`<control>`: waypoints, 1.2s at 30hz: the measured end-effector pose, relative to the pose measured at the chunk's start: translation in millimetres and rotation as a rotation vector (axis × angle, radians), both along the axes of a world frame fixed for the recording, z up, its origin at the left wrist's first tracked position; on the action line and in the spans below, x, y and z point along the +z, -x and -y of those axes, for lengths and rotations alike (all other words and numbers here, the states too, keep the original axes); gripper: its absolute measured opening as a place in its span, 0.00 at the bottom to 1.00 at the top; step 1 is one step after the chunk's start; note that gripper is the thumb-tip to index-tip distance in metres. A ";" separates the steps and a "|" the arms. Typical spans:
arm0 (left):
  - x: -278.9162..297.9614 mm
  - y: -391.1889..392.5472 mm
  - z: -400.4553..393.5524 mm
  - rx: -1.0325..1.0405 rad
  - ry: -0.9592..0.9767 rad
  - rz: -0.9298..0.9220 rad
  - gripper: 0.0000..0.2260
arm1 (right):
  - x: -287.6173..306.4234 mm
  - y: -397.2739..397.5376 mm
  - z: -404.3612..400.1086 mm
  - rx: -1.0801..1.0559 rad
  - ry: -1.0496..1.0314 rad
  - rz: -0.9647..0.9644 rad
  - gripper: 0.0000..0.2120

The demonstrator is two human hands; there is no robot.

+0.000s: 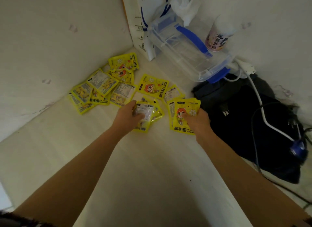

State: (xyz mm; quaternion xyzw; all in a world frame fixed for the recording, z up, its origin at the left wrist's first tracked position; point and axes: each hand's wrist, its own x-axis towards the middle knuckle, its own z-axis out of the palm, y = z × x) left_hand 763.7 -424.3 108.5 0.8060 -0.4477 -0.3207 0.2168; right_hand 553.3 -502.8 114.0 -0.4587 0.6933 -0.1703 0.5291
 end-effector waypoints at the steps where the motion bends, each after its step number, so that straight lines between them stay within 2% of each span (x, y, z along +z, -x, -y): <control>1: -1.6 3.9 -9.8 0.046 0.006 -0.016 0.12 | 2.1 3.8 -6.3 0.001 0.008 0.004 0.21; 8: -10.2 35.7 -72.0 0.468 0.022 -0.346 0.11 | 3.2 28.4 -53.8 0.038 -0.003 0.043 0.18; 15: -7.0 64.1 -116.8 0.631 0.061 -0.461 0.09 | 1.1 44.6 -95.4 0.070 -0.010 0.034 0.17; 27: -8.8 72.3 -172.8 0.559 0.044 -0.591 0.09 | 9.3 52.7 -173.1 -0.055 -0.018 0.040 0.15; 36: -15.1 45.6 -247.6 0.383 0.002 -0.680 0.09 | 8.9 25.2 -274.8 -0.244 0.001 0.037 0.17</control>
